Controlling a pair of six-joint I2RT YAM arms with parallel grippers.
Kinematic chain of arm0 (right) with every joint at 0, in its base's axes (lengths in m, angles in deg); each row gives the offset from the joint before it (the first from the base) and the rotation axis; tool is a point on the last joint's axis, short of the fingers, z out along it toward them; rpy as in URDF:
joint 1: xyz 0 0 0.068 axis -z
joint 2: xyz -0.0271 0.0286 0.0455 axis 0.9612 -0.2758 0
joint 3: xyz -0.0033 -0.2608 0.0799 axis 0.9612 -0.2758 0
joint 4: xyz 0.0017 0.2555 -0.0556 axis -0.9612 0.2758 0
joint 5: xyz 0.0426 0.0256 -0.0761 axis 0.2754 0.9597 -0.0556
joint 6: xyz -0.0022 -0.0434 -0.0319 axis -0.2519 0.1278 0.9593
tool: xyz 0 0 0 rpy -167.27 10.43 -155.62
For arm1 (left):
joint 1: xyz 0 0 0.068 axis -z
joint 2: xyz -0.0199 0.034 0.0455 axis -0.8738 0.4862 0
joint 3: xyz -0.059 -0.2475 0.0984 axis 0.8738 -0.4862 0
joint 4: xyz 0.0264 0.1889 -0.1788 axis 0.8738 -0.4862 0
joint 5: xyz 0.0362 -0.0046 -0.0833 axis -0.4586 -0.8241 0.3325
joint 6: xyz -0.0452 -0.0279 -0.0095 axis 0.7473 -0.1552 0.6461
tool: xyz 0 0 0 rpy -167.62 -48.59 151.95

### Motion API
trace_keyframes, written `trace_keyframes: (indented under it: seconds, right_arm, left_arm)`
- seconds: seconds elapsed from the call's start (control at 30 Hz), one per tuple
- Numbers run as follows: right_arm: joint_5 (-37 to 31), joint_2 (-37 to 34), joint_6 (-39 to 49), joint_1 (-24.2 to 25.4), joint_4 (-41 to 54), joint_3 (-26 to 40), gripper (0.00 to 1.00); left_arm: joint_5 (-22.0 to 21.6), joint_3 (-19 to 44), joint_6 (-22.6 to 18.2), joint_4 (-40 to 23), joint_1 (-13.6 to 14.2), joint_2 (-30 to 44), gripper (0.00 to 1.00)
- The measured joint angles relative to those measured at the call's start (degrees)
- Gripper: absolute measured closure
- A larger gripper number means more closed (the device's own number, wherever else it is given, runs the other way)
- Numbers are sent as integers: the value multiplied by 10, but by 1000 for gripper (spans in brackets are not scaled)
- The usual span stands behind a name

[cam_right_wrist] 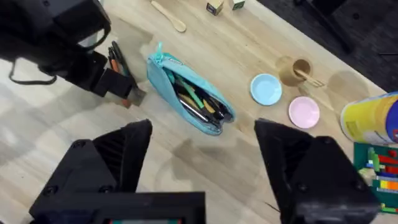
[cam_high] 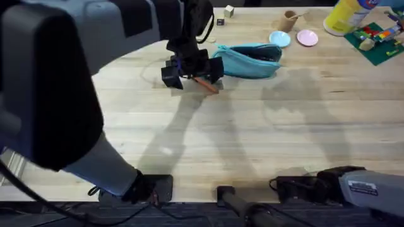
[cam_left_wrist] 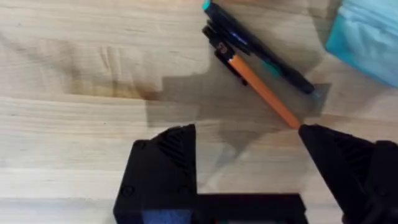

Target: Unzip the bag, pick up the pens from the table one at a time and place them inside, then zip the bag closed.

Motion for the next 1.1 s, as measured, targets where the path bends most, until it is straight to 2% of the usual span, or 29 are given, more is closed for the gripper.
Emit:
trace_keyframes:
  seconds: [0.63, 0.93, 1.1]
  right_arm:
    - [0, 0, 0, 0, 0, 0, 4]
    - [0, 0, 0, 0, 0, 0, 4]
    - [0, 0, 0, 0, 1, 0, 5]
  left_arm:
    - [-34, 0, -24, 15, 1, 11, 6]
    - [-35, 0, 35, 7, 4, 31, 5]
    - [-38, 5, 55, 13, 10, 38, 5]
